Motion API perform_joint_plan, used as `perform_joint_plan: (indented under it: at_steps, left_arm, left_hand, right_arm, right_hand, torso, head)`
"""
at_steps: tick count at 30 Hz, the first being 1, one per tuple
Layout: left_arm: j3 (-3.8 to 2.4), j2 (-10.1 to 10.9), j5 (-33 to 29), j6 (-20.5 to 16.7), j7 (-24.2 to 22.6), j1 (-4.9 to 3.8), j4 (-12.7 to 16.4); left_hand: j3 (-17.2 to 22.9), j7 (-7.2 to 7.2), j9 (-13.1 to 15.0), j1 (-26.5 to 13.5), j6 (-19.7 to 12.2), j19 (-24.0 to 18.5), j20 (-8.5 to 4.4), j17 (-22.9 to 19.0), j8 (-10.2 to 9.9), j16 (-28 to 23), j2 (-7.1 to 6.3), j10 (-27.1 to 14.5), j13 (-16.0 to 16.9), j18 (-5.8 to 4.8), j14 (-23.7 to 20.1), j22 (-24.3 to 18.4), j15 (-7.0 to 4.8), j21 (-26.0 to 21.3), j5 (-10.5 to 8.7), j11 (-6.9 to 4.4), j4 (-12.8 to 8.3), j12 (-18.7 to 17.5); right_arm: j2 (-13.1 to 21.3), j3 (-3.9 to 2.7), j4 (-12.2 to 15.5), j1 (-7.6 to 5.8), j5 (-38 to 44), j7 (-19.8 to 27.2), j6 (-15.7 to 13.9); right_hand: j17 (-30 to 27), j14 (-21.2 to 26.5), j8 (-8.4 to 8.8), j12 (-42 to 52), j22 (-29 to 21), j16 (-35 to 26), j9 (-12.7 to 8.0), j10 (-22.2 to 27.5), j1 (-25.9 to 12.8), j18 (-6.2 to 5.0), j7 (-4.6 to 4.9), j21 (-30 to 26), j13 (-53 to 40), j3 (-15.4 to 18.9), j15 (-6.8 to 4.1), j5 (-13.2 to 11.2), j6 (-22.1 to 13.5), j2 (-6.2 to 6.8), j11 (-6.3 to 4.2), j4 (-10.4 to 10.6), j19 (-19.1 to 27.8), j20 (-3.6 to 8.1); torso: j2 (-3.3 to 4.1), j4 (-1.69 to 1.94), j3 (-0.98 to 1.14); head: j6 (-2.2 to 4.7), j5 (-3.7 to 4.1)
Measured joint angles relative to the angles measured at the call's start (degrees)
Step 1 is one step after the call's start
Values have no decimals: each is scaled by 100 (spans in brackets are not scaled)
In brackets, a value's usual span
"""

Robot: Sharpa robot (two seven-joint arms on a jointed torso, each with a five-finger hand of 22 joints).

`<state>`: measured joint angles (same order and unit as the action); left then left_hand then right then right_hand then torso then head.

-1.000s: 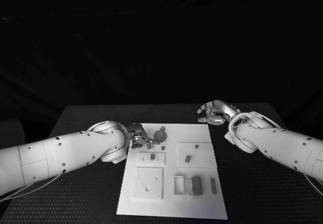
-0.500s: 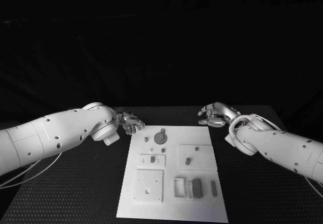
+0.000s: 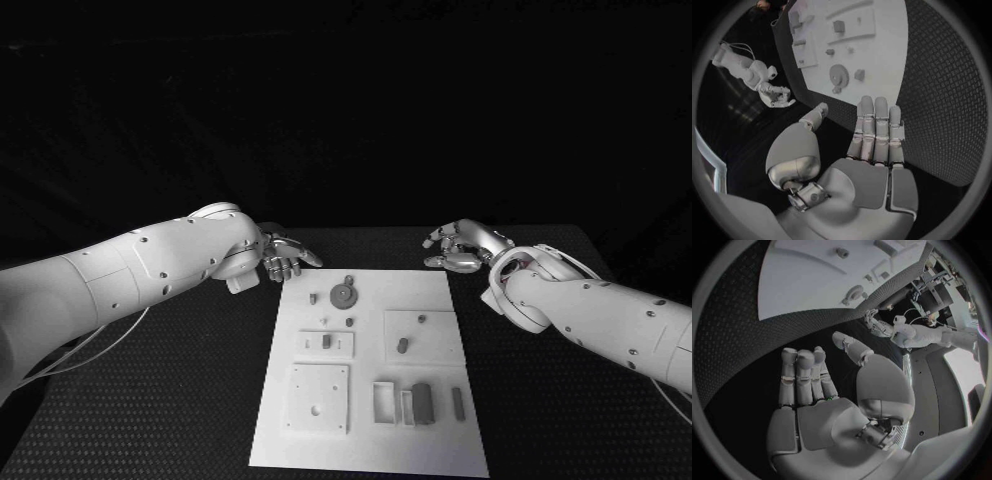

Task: Assemble the parts on the task board

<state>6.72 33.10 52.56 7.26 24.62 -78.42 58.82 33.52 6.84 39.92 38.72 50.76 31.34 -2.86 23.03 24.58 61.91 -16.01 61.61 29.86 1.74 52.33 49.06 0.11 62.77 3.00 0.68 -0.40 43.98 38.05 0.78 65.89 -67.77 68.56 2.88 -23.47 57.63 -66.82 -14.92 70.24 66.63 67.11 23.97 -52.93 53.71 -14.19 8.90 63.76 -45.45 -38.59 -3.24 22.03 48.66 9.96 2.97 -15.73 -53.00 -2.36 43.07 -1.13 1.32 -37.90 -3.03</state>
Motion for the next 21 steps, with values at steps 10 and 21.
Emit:
perform_joint_plan:
  at_steps: [10,21]
  left_arm:
    - [109,-381,393,467,35,81,-429]
    - [123,-467,648,685,8,167,-523]
  left_hand:
    - [-10,-23,-35,-33,-23,-23,-23,31,65,0,136,0,-6,1,-1,0,0,0,0,0,258,0]
    - [-447,-235,-154,12,526,24,-3,156,134,176,874,261,10,1,189,65,-161,111,142,-191,140,152]
  right_arm:
    - [-36,0,-20,0,0,-1,4]
    - [-41,0,-22,0,0,-1,7]
  right_hand:
    - [-5,0,0,2,0,0,1,0,0,-1,22,0,6,0,0,22,-19,0,0,0,0,0]
    - [-4,0,0,2,1,23,1,0,0,0,24,0,5,0,0,44,-16,0,0,0,0,0]
  torso:
    - [12,-17,4]
    - [12,-12,4]
  head:
    - [-24,14]
    - [-46,46]
